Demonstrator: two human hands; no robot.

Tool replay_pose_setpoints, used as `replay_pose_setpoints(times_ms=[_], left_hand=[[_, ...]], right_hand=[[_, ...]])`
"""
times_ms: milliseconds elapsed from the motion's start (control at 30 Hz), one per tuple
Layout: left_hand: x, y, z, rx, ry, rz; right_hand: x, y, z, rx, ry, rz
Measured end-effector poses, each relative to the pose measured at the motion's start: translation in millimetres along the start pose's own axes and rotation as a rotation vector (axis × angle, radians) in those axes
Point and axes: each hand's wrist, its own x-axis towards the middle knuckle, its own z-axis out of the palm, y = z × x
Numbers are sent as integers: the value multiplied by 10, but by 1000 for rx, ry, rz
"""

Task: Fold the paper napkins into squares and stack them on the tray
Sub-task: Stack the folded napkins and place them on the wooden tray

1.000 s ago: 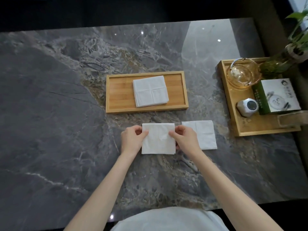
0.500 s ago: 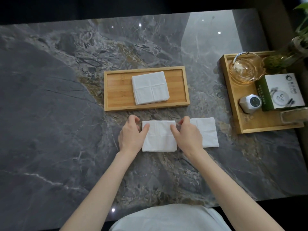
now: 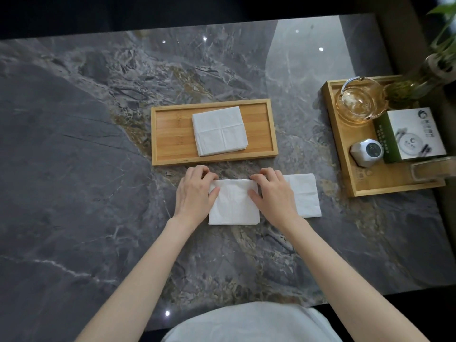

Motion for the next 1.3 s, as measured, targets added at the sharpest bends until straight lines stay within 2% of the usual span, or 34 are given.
replay_pose_setpoints(times_ms=[300, 367, 433, 567, 700, 833, 1000, 1133, 1300], left_hand=[[67, 30, -34, -69, -104, -4], [35, 64, -92, -225, -161, -49], [10, 96, -157, -475, -240, -175], [-36, 224, -218, -991, -347, -426], [-32, 488, -158, -1271, -434, -513], [14, 799, 21, -1465, -430, -555], [100, 1100, 236, -1417, -312, -595], [149, 1189, 364, -1250, -185, -648], [193, 1185, 479, -989, -82, -638]], right_hand=[[47, 4, -93, 93, -135, 22], [3, 22, -177, 249, -196, 75], [-48, 34, -261, 516, -258, 196], [-193, 138, -440, 958, -273, 423], [-311, 362, -597, 1181, -299, 542], [-412, 636, -689, 1292, -349, 605], [-433, 943, -743, 1170, -287, 639], [-367, 1071, -740, 1097, -239, 597], [-266, 1151, -671, 892, -192, 541]])
